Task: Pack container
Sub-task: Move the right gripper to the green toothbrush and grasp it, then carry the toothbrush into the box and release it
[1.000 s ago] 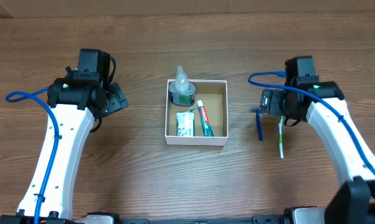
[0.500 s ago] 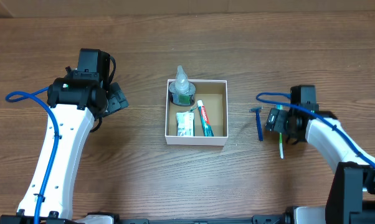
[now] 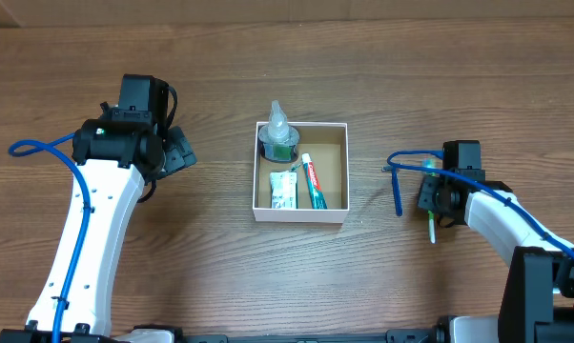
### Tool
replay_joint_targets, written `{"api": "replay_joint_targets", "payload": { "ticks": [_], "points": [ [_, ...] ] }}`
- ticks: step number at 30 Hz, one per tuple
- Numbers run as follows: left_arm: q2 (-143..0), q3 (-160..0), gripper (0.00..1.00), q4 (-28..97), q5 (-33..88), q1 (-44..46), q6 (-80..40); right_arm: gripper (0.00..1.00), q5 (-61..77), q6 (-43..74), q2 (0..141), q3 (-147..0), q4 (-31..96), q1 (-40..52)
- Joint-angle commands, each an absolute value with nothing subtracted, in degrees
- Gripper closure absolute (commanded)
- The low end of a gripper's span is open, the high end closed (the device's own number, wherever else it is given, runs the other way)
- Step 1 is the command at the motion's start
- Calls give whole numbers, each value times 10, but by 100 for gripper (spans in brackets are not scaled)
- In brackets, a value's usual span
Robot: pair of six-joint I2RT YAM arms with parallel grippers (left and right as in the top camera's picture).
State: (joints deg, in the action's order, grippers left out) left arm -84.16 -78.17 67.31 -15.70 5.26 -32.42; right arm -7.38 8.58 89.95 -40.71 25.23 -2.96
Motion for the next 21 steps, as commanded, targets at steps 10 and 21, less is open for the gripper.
{"api": "replay_joint_targets", "payload": {
  "ticks": [10, 21],
  "points": [
    [-833, -793, 0, 672, -165, 52, -313, 85, -79, 85, 898, -408, 264, -31],
    [-833, -793, 0, 672, -165, 52, -313, 96, -77, 114, 897, -470, 342, -31]
  ]
}}
